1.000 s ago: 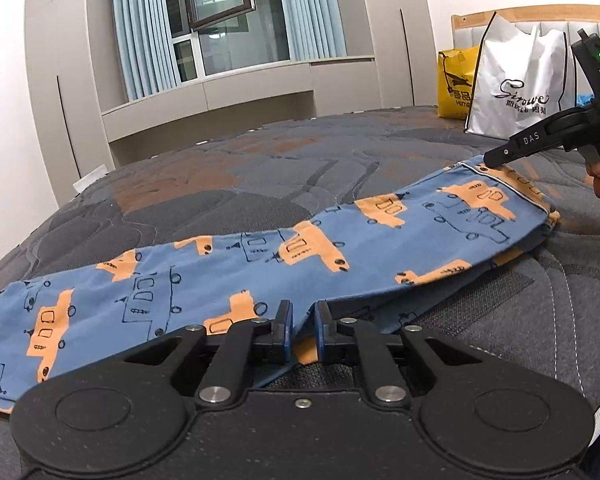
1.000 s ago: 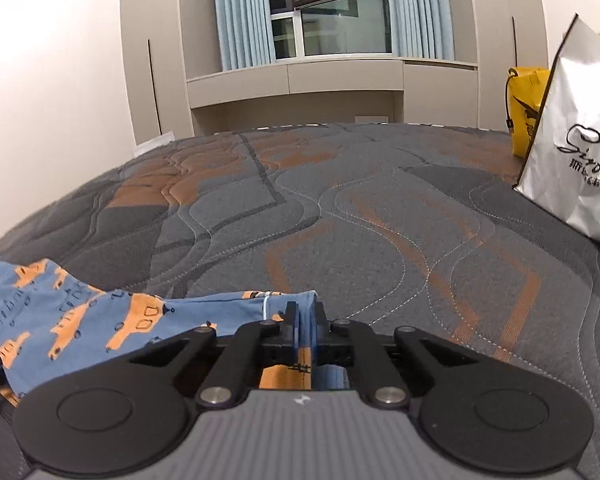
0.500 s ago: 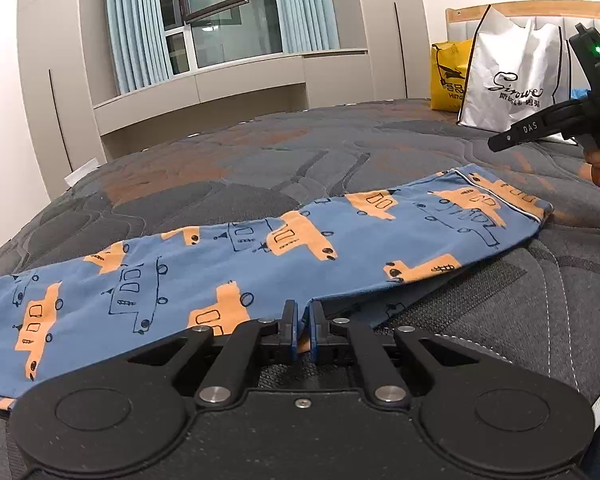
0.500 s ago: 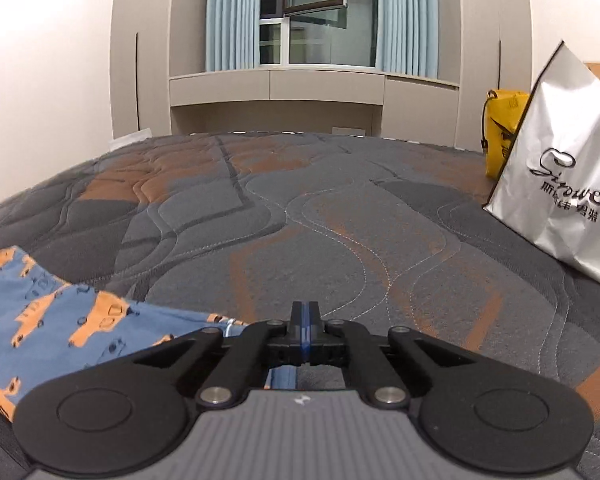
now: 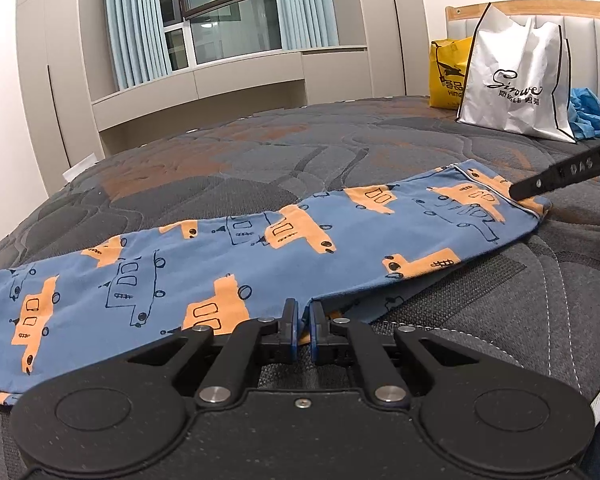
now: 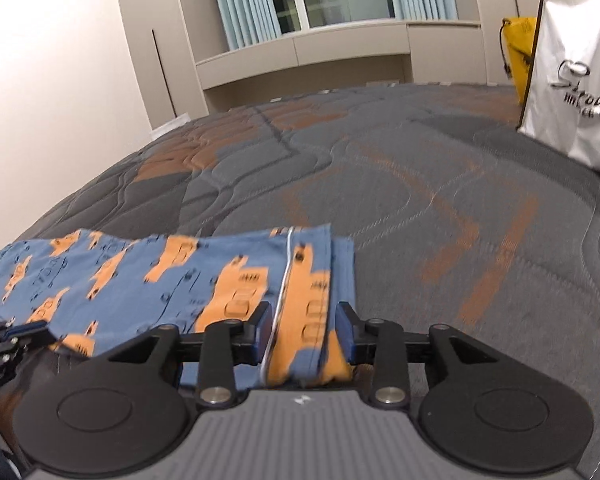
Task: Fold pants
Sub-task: 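Open both grippers and release the folded pants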
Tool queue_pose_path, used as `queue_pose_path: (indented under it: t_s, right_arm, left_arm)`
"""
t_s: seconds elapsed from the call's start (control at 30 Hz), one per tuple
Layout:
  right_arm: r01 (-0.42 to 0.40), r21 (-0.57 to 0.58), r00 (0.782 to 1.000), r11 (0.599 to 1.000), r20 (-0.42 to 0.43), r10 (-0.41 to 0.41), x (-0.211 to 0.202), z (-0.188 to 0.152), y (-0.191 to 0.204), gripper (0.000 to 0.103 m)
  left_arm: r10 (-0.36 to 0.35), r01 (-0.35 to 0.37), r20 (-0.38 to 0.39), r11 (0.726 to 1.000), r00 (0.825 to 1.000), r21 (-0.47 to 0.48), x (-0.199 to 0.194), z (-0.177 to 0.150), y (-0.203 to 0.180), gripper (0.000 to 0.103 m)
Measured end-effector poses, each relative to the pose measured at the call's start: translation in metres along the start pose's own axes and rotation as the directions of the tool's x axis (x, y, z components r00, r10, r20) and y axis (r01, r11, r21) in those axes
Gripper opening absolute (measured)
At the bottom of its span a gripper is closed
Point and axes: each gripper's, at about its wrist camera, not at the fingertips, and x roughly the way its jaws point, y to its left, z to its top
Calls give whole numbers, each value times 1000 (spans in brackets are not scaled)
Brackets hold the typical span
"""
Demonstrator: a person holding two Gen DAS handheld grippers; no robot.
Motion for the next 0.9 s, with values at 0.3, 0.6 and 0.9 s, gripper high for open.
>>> queue_pose_path:
  t_s: [0.3, 0.6, 0.9]
  right_arm:
    - [82, -93, 996, 992, 49, -78, -4, 7, 10, 6]
    - [159, -165, 987, 973, 28, -156, 6, -2, 17, 19]
    - [200, -233, 979, 952, 86, -184, 7, 7, 41, 101]
  left_arm:
    - [-15, 14, 23, 1000, 1000, 11, -6, 4, -5, 4]
    - [-52, 52, 11, 999, 999, -10, -4, -2, 2, 24]
    - [79, -70, 47, 983, 996, -168, -20, -6, 43, 87]
